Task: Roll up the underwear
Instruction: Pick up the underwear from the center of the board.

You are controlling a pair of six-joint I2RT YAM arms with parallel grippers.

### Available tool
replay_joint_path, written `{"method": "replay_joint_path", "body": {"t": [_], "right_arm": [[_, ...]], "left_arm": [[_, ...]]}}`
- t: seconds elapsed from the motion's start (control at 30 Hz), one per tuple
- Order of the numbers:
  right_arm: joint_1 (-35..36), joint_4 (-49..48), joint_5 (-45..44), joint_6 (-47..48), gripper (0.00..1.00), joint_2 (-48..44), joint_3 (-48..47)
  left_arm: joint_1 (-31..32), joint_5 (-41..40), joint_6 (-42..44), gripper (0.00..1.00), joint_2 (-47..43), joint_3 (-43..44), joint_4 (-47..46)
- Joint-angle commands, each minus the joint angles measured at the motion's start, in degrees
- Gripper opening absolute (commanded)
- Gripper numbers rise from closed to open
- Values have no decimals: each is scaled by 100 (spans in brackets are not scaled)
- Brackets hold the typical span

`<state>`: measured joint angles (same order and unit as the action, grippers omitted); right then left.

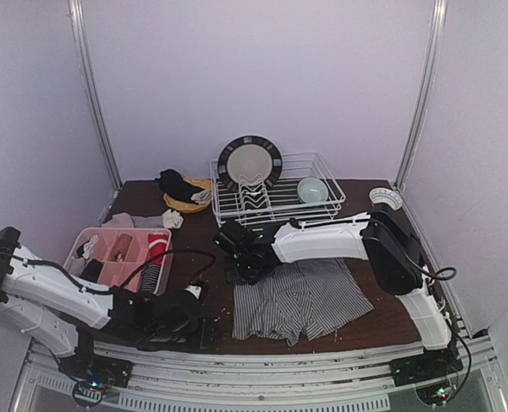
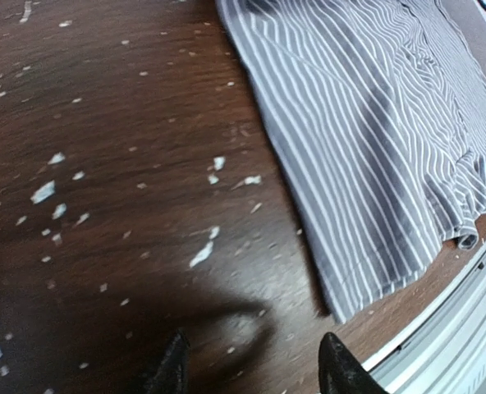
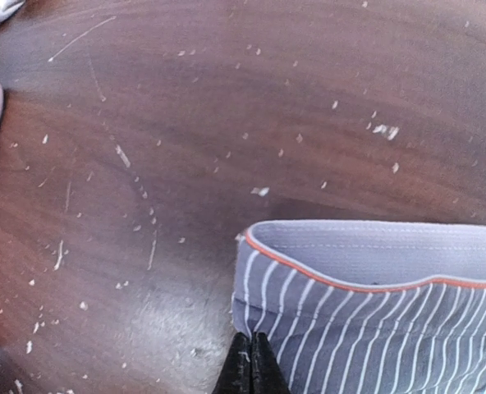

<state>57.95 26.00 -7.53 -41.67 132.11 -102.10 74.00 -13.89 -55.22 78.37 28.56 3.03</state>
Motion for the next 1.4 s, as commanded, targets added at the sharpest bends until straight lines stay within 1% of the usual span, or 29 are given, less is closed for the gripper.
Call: {"method": "replay_joint_path", "body": {"t": [0.0, 0.13, 0.33, 0.4, 0.47, 0.57, 0.73, 0.8, 0.87, 0.97, 1.07, 1.1, 1.27, 1.37], "right_arm": [[11, -376, 358, -283, 0, -388, 341], [-15, -646, 393, -383, 0, -587, 673], [-19, -720, 453, -454, 0, -625, 777], [-28, -744, 486, -480, 0, -620, 775], [-27, -746, 497, -492, 0, -625, 764], [-30, -737, 498, -491, 0, -621, 745], [-20, -741, 494, -522, 0, -617, 753], [-20, -758, 505, -530, 0, -611, 774], [-17, -763, 544, -527, 0, -616, 780], [15, -772, 641, -534, 0, -661, 742], [76, -778, 725, -516, 0, -737, 661], [102, -788, 756, -531, 0, -766, 631], [268, -919, 946, -628, 0, -935, 481], [319, -1010, 1024, -675, 0, -1122, 524]], "left_arm": [[27, 131, 102, 53, 526, 409, -455], [14, 204, -46, 53, 1024, 559, -572], [-43, 634, -121, 55, 1442, 580, -1142], [-48, 703, -131, 54, 1527, 611, -1159], [-52, 720, -155, 48, 1597, 620, -1161], [-61, 711, -210, 38, 1640, 558, -1204], [-61, 604, -291, 27, 1628, 429, -1176], [-61, 556, -288, 16, 1607, 395, -1137], [-61, 469, -281, 0, 1522, 371, -1053], [-61, 201, -201, 0, 1119, 339, -606], [-53, -130, -1, 0, 388, 331, 89], [-52, -265, 69, 0, 18, 334, 319], [-37, -497, 382, 0, -1322, 391, 1385], [-1, -512, 441, 0, -1854, 443, 1882]]}}
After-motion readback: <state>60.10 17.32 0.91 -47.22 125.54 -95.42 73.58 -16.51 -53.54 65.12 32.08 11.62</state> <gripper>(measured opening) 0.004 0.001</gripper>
